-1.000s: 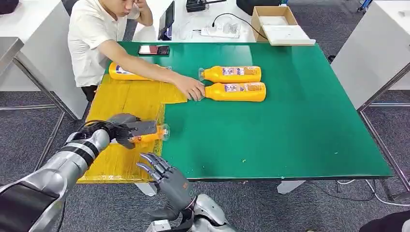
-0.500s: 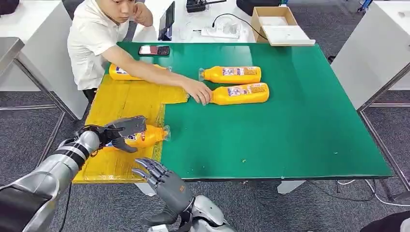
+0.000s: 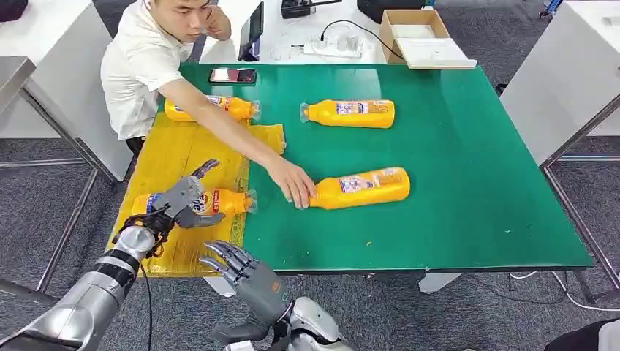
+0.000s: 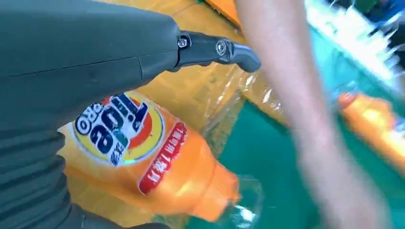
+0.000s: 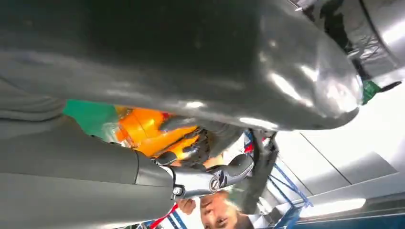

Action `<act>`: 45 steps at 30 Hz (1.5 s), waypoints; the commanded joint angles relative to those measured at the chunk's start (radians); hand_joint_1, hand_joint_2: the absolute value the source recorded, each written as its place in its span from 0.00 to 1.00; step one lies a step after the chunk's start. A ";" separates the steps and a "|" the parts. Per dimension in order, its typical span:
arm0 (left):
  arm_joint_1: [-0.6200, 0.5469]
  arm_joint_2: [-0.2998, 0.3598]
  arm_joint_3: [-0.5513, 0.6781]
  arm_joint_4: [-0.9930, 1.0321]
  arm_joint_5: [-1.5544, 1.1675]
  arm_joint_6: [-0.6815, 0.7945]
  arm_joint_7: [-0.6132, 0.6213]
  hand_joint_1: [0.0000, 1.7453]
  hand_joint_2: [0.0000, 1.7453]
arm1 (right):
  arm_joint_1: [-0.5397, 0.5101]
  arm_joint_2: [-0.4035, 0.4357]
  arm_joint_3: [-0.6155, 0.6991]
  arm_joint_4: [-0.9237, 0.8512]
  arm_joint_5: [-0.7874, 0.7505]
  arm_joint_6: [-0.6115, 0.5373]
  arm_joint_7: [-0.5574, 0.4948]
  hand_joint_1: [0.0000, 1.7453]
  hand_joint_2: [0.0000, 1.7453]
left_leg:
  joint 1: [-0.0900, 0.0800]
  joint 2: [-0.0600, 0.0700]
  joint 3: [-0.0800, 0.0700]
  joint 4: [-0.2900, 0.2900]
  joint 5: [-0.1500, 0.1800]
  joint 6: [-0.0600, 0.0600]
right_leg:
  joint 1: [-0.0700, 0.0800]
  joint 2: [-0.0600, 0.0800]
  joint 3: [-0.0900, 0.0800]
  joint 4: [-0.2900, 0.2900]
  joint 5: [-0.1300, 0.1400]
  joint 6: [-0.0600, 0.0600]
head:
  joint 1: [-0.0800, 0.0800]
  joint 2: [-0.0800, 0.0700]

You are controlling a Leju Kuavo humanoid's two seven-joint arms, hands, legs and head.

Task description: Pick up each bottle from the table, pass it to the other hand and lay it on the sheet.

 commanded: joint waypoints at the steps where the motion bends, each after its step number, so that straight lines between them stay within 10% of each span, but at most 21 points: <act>1: 0.236 -0.076 0.198 -0.360 0.162 0.006 -0.065 0.00 1.00 | 0.028 -0.024 0.012 0.017 -0.002 -0.015 0.003 0.00 0.00 | 0.001 0.001 0.005 -0.002 -0.001 -0.001 | 0.001 -0.001 0.005 -0.002 -0.001 -0.002 | 0.000 0.000; 10: 0.370 -0.139 0.218 -0.547 0.241 0.034 -0.118 0.00 1.00 | 0.116 -0.070 -0.084 -0.177 -0.124 -0.121 -0.045 0.00 0.00 | 0.000 0.000 0.002 -0.001 -0.001 -0.001 | 0.001 -0.001 0.001 -0.001 -0.001 -0.001 | 0.000 0.000; 11: 0.410 -0.158 0.233 -0.594 0.291 0.029 -0.127 0.00 1.00 | 0.142 -0.088 -0.125 -0.250 -0.187 -0.146 -0.045 0.00 1.00 | 0.001 0.000 0.003 0.000 -0.002 -0.001 | 0.001 -0.002 0.003 -0.001 -0.002 -0.001 | 0.000 0.000; 27: 0.642 -0.226 0.145 -0.811 0.300 0.196 -0.158 0.00 1.00 | 0.391 -0.026 -0.561 -0.784 -0.220 -0.267 -0.045 0.00 1.00 | -0.001 -0.003 -0.001 0.001 -0.003 -0.001 | 0.000 -0.004 -0.001 0.000 -0.003 -0.002 | 0.000 0.000; 40: 0.677 -0.219 0.100 -0.806 0.238 0.257 -0.176 0.00 1.00 | 0.306 -0.045 -0.792 -0.450 -0.052 -0.267 -0.045 0.00 1.00 | 0.000 -0.001 0.002 -0.002 -0.002 -0.001 | 0.000 -0.002 0.002 -0.003 -0.001 -0.001 | 0.000 0.000; 45: 0.690 -0.218 0.086 -0.807 0.197 0.288 -0.177 0.00 1.00 | 0.257 -0.027 -0.982 -0.313 0.306 -0.267 -0.045 0.00 1.00 | 0.000 -0.001 0.004 -0.002 -0.002 -0.001 | 0.001 -0.002 0.004 -0.004 -0.001 -0.001 | -0.001 0.000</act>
